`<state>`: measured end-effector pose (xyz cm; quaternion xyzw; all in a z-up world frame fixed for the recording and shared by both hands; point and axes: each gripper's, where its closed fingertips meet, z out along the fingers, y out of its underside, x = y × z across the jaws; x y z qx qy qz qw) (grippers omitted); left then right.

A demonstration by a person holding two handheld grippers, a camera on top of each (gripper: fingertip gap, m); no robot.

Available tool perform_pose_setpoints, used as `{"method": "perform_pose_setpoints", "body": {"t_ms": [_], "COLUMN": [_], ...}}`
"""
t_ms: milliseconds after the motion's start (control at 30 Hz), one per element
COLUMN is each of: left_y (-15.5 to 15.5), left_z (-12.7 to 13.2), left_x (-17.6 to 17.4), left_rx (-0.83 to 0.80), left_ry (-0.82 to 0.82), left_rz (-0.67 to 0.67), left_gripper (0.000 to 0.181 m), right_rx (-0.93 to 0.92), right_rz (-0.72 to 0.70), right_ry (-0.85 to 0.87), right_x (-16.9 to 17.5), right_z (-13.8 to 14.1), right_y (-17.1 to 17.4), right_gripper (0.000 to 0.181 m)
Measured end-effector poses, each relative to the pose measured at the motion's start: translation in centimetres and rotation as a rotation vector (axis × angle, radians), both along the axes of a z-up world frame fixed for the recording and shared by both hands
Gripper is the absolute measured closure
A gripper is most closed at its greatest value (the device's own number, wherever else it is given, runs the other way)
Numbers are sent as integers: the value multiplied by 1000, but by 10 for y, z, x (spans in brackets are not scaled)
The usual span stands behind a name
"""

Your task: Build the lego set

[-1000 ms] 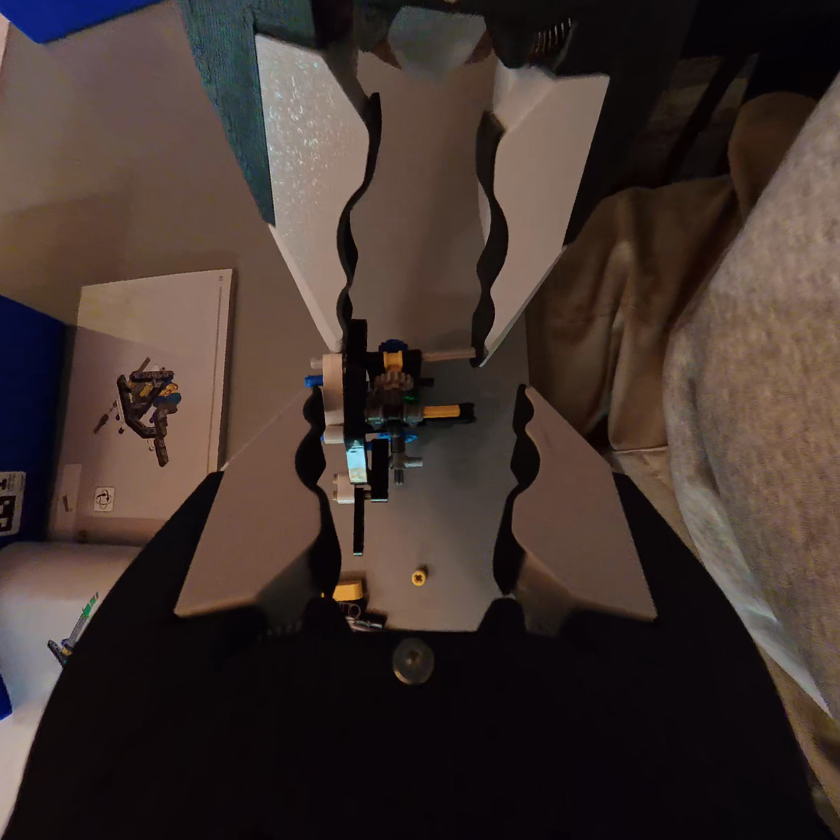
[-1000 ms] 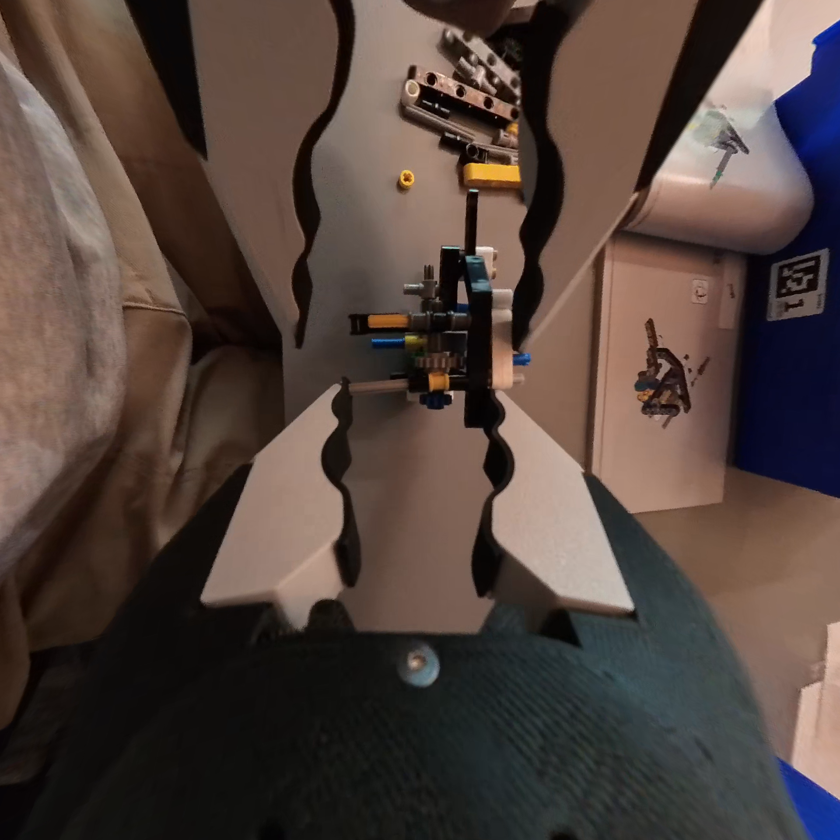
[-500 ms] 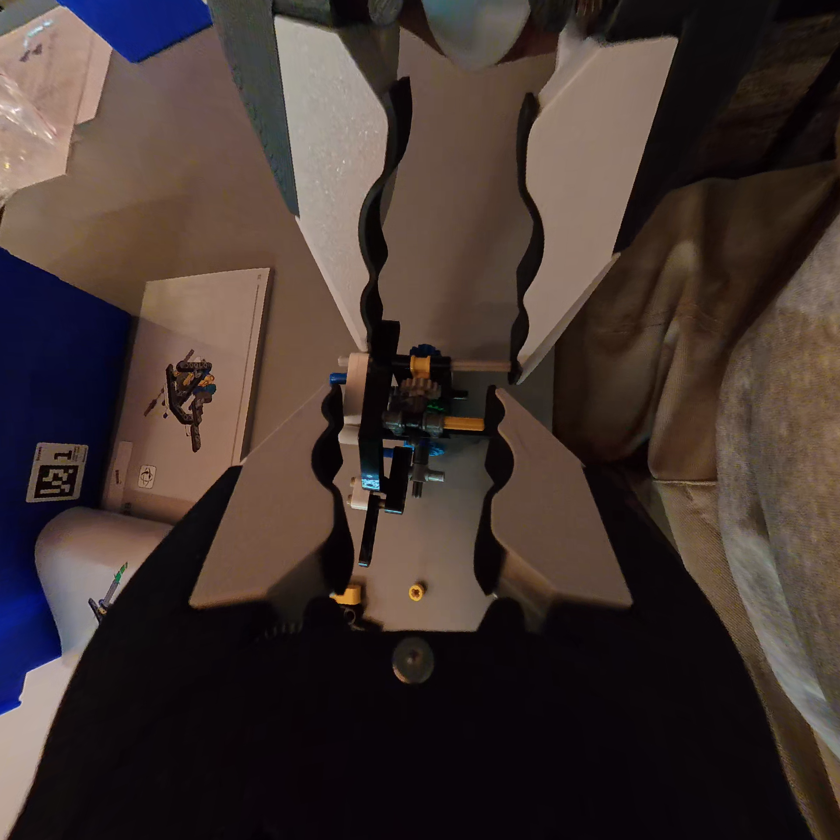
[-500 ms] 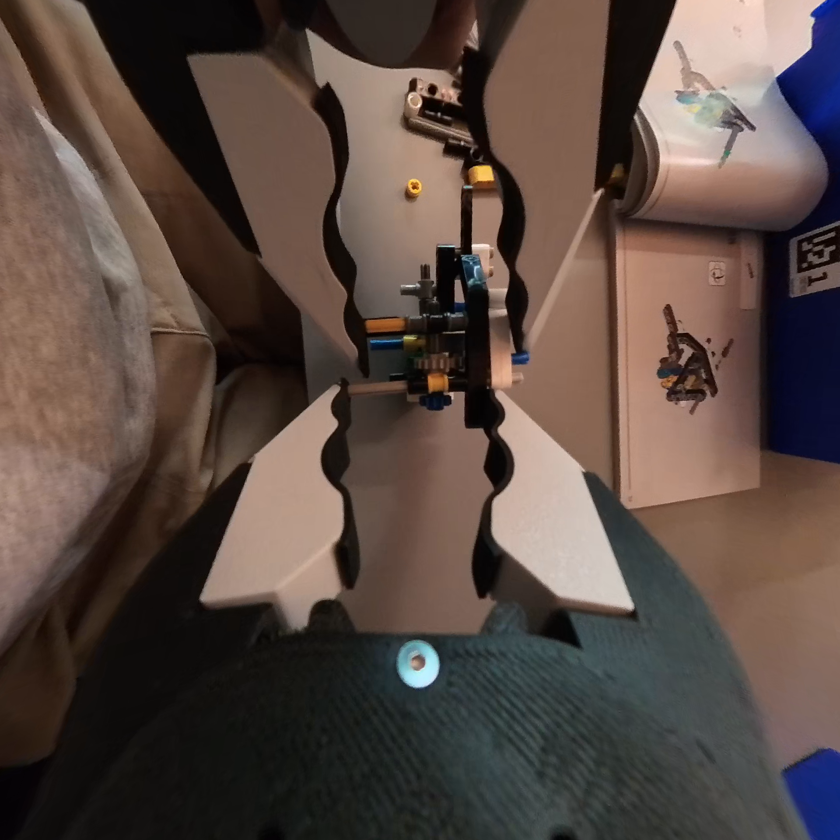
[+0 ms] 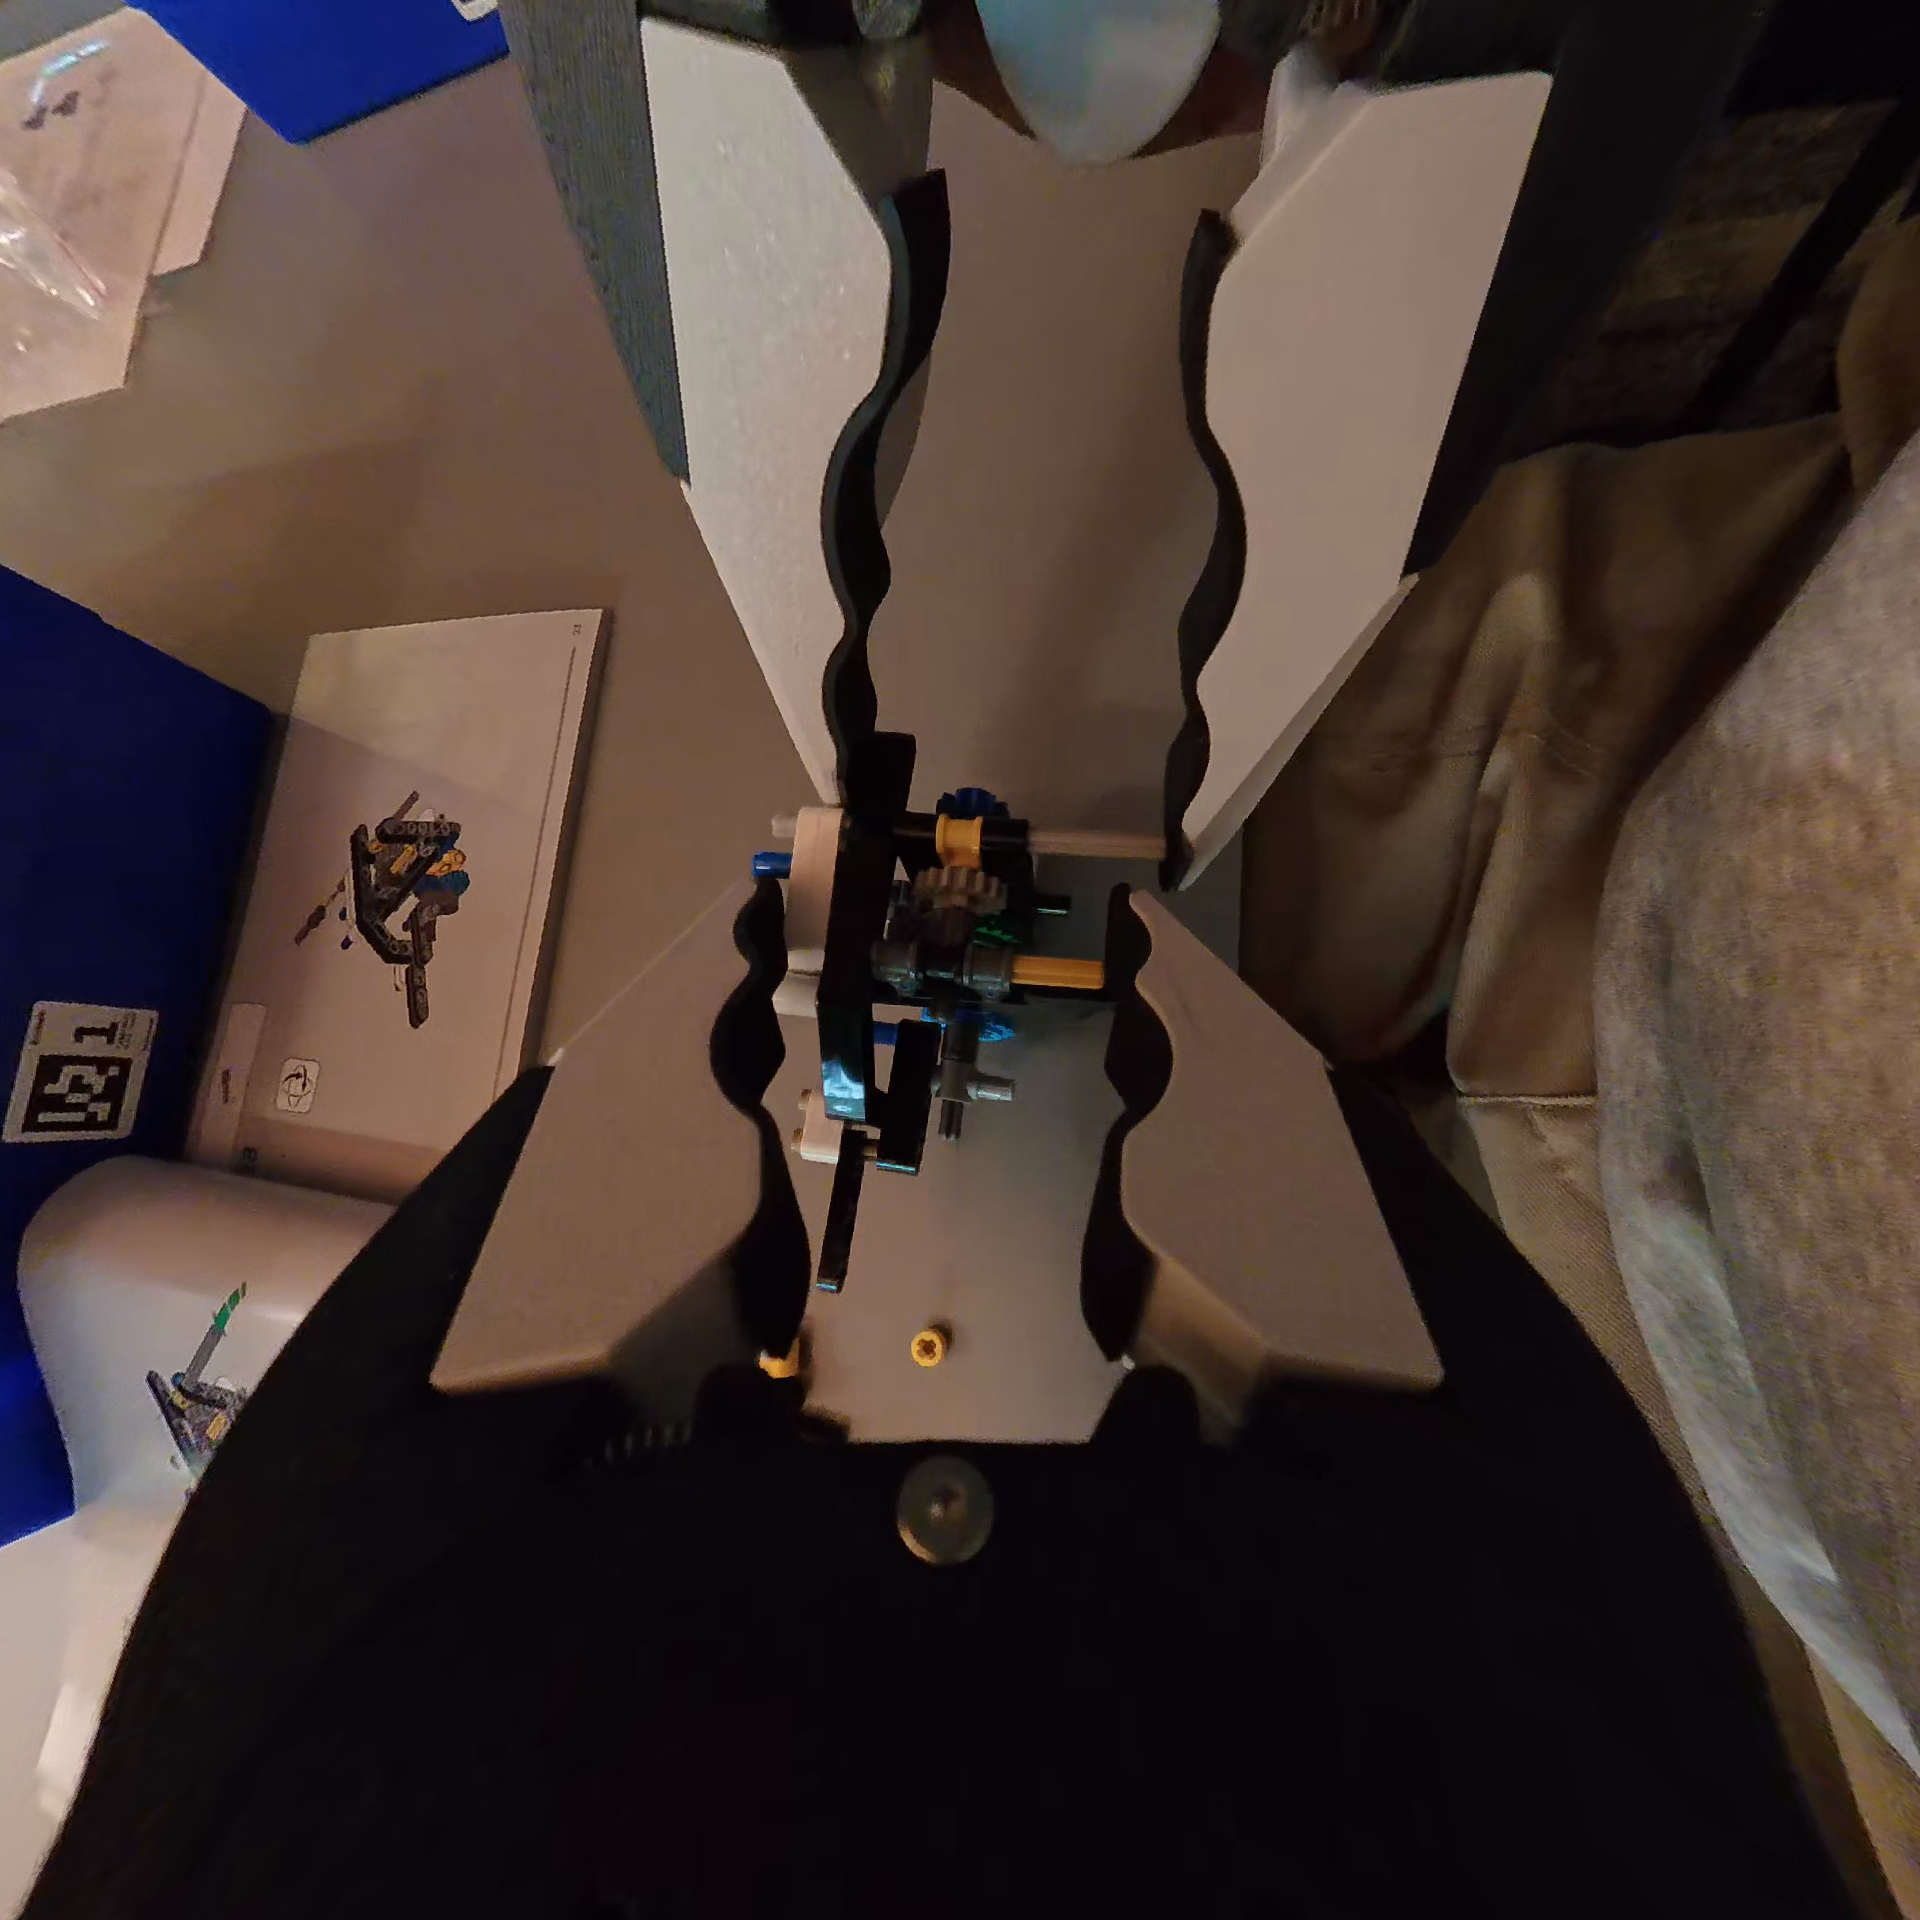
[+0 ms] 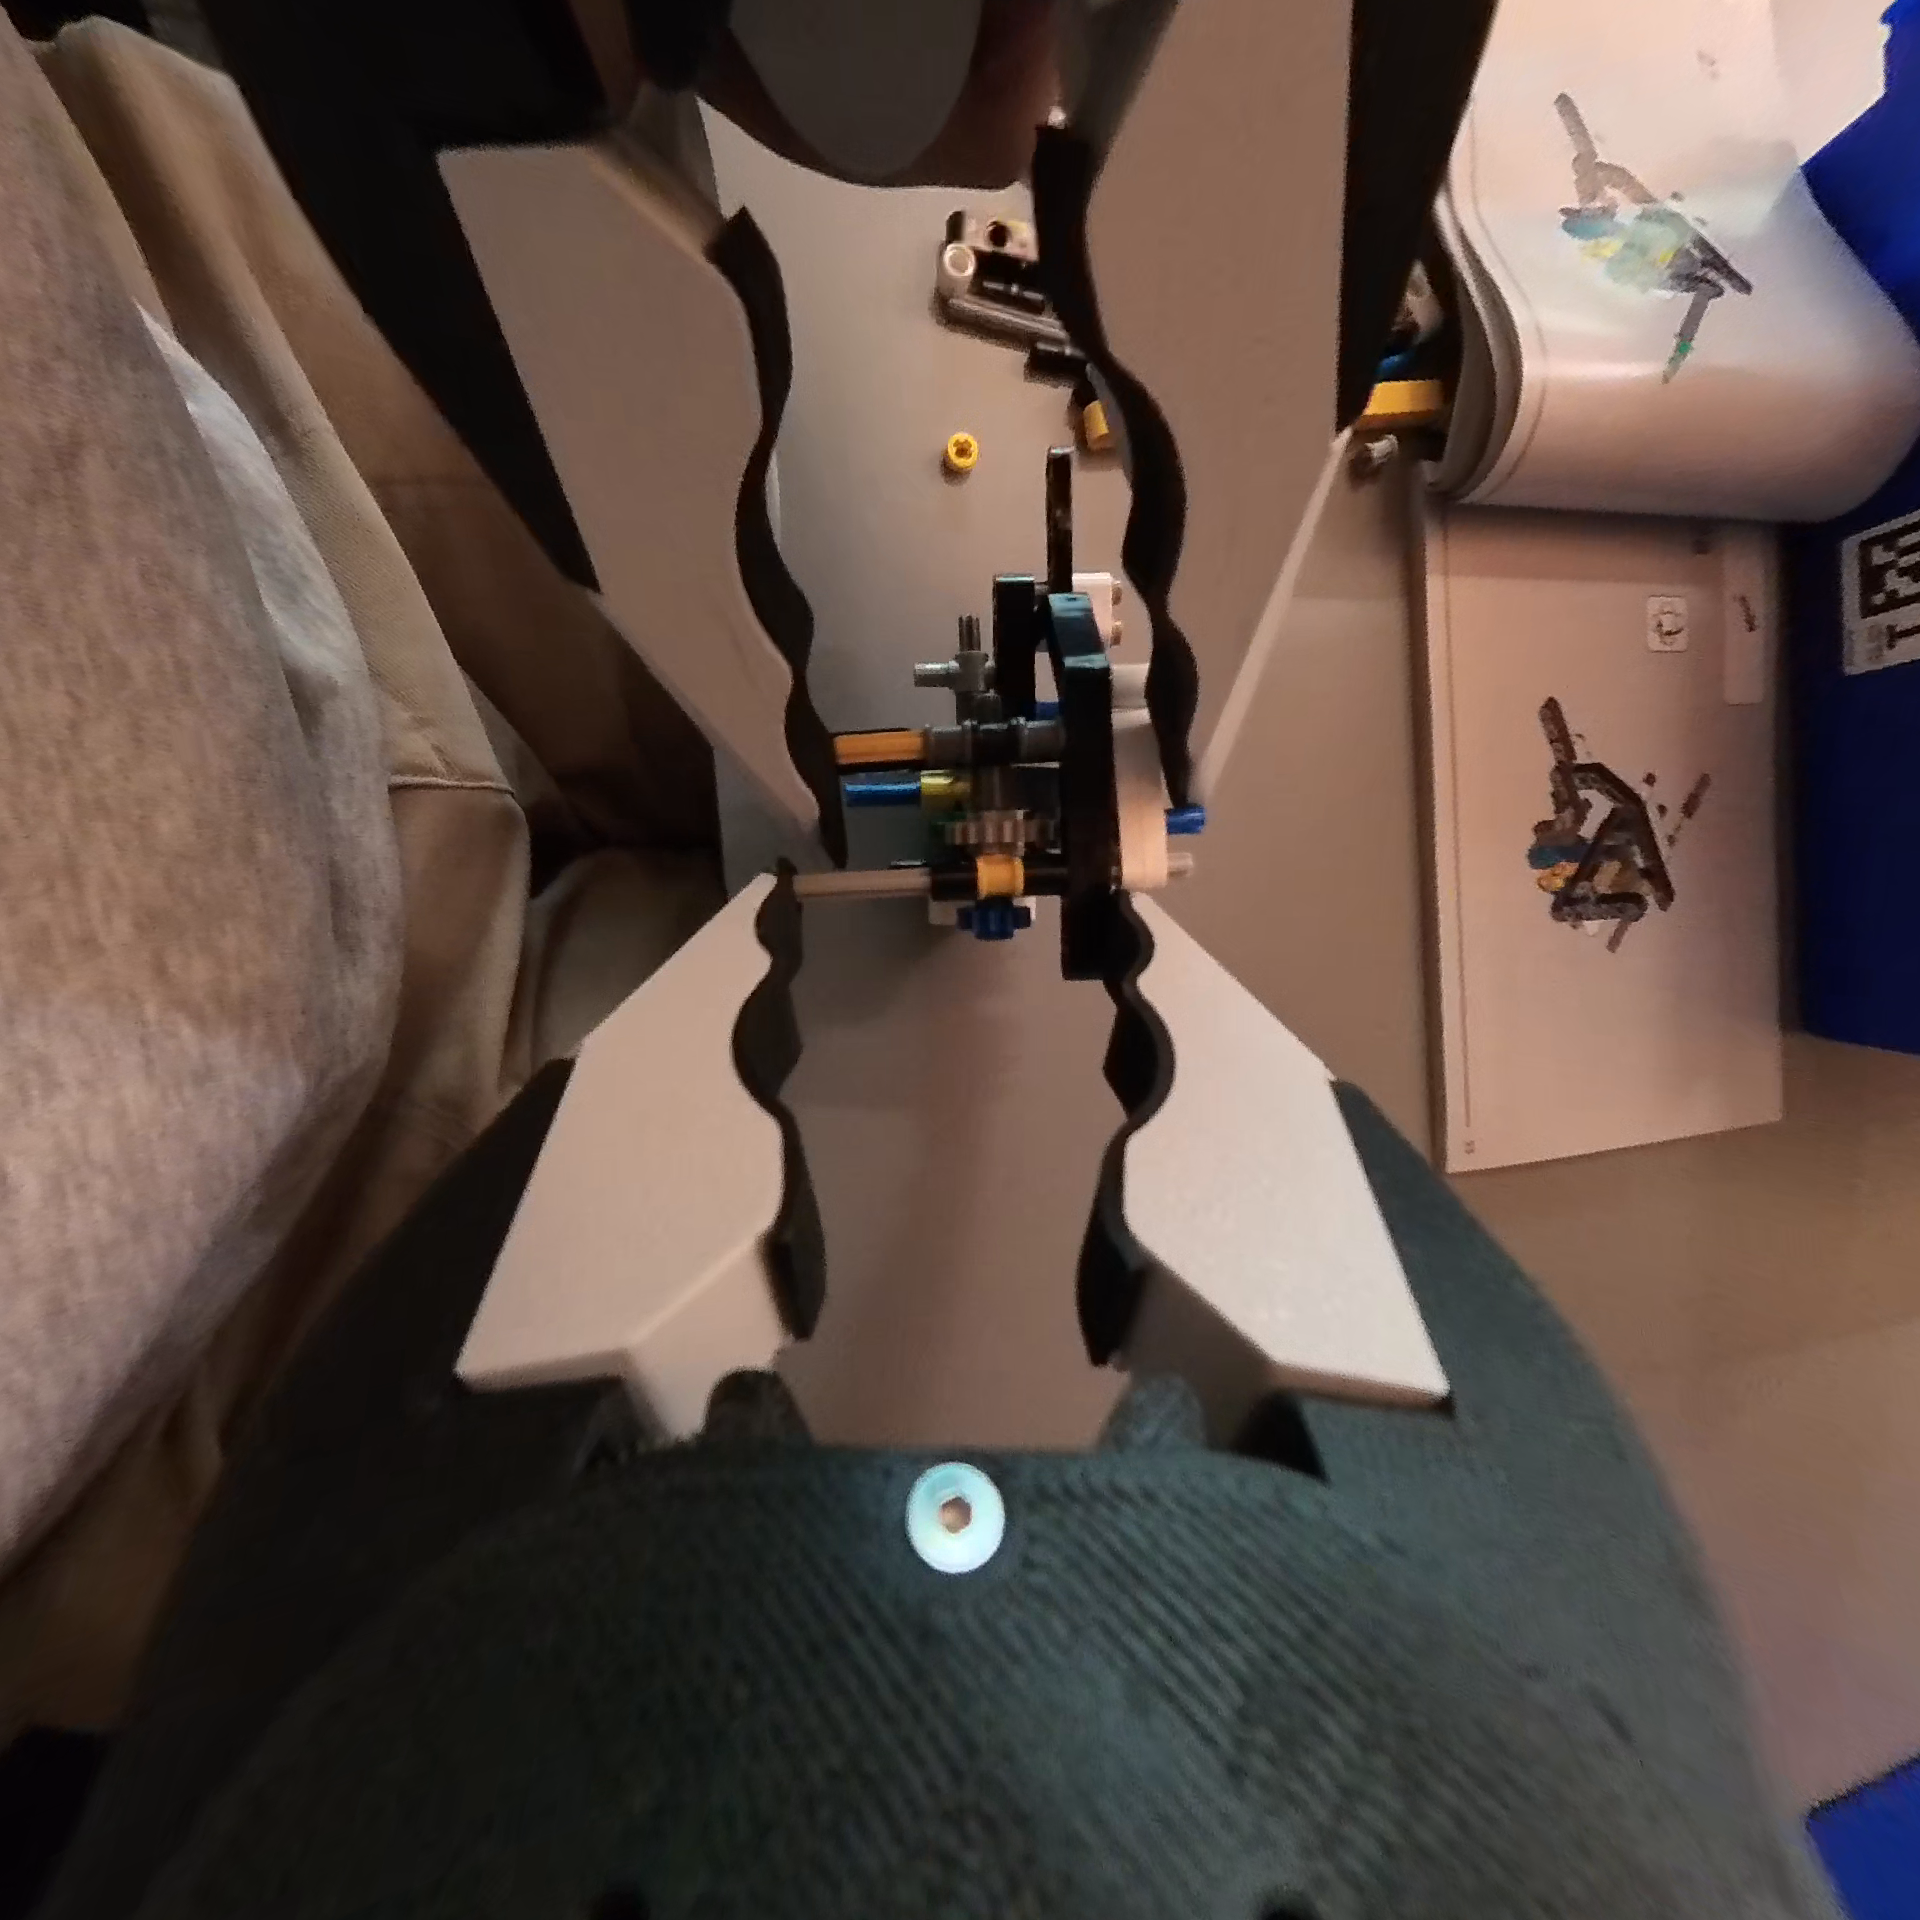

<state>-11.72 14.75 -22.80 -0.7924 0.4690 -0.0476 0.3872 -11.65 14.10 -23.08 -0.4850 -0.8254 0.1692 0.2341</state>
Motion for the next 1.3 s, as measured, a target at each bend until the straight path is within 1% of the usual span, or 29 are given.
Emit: {"method": "perform_pose_setpoints", "body": {"t_ms": [333, 467, 600, 700, 800, 933, 1067, 1200, 1300], "left_y": [0, 0, -4, -12, -18, -20, -18, -23, -23], "left_z": [0, 1, 8, 21, 23, 20, 21, 14, 14], "left_x": [0, 1, 0, 1, 6, 10, 8, 7, 5], "left_rx": [-1, -41, -79, -109, -151, -178, -182, -231, -223], "left_ry": [-5, -30, -22, -34, -32, -32, -29, -47, -43], "left_rz": [-3, -6, -14, -43, -68, -77, -52, -61, -66], "left_gripper": [121, 120, 107, 103, 99, 103, 105, 101, 106], "right_rx": [12, 9, 22, 39, 89, 149, 150, 168, 152], "right_rz": [4, -4, -14, -30, -25, -22, 1, 24, 30], "right_ry": [-19, -48, -61, -68, -71, -77, -63, -52, -41], "right_x": [0, 2, 4, 5, 5, 6, 6, 5, 4], "right_z": [0, -2, 0, 0, 2, 1, 2, 1, 2], "right_y": [0, 1, 4, 5, 3, 4, 0, -2, -4], "right_gripper": [122, 122, 122, 122, 122, 121, 122, 122, 122]}}
